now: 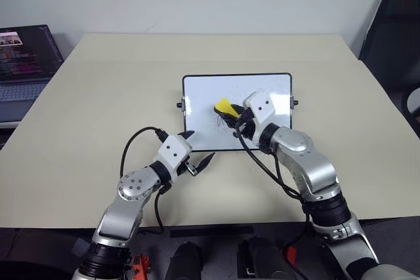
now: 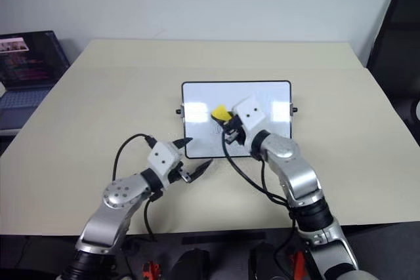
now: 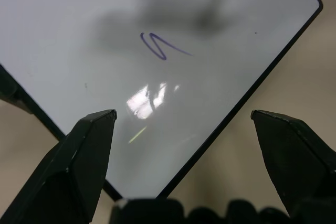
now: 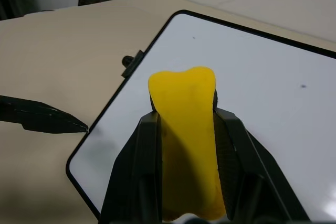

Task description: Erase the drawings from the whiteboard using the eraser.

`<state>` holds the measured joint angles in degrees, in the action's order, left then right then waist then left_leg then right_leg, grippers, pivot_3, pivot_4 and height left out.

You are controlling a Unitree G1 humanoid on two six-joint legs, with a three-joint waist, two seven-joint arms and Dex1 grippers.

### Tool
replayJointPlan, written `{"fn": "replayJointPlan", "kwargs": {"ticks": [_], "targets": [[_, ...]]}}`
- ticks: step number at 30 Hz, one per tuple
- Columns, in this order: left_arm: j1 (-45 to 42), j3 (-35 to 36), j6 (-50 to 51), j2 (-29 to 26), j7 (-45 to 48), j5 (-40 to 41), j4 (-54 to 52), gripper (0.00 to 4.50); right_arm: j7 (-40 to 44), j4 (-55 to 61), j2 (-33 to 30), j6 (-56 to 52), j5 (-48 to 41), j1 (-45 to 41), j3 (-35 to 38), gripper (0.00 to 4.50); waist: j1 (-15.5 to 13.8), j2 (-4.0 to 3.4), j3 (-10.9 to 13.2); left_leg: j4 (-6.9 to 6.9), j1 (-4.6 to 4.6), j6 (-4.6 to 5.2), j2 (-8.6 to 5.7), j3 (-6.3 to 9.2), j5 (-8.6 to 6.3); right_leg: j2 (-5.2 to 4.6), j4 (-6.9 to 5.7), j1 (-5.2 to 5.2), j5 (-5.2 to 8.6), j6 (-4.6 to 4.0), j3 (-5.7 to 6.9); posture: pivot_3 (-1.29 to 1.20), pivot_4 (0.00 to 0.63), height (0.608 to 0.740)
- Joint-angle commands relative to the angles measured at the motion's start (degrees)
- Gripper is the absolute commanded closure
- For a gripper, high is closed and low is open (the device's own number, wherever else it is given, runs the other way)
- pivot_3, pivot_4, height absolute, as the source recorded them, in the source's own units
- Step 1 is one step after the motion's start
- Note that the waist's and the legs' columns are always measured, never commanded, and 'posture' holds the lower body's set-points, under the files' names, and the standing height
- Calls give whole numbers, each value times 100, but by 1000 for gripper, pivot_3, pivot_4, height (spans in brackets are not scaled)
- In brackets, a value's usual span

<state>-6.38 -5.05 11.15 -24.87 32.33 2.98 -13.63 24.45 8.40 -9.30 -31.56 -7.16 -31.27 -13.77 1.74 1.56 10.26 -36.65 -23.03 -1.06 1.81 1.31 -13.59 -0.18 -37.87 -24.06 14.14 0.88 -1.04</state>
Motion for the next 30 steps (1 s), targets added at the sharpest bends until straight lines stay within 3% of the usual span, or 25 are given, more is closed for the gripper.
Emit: {"fn": "replayJointPlan", "kwargs": {"ticks": [1, 13, 26, 30], "targets": [[-9, 166, -9, -79, -110, -35, -207, 0, 86, -231, 48, 410, 174, -235, -160, 3484, 1, 0, 0, 0, 0, 0, 0, 0, 0, 0, 0, 0, 0, 0, 0, 0, 150, 740], [-426, 161, 26, 8, -254, -30, 57, 0, -119, -1527, 8, 735, 1041, -699, -466, 3484, -3, 0, 0, -2, 1, 0, 1, 0, 0, 1, -7, 0, -1, -1, -1, 0, 150, 740], [-620, 235, -5, -32, -294, 14, 214, 0, 679, -149, -1070, 96, 1133, 646, -600, 3484, -27, 2, -1, -19, 14, 0, -2, 7, 0, -3, -12, 20, -1, 1, 5, 0, 150, 740], [-617, 207, -59, -9, -310, 2, 258, 0, 644, -145, -1141, 79, 1141, 590, -471, 3484, -20, 2, -1, -25, 28, 0, -2, 7, 0, -3, -11, 35, -2, 0, 6, 0, 150, 740]]}}
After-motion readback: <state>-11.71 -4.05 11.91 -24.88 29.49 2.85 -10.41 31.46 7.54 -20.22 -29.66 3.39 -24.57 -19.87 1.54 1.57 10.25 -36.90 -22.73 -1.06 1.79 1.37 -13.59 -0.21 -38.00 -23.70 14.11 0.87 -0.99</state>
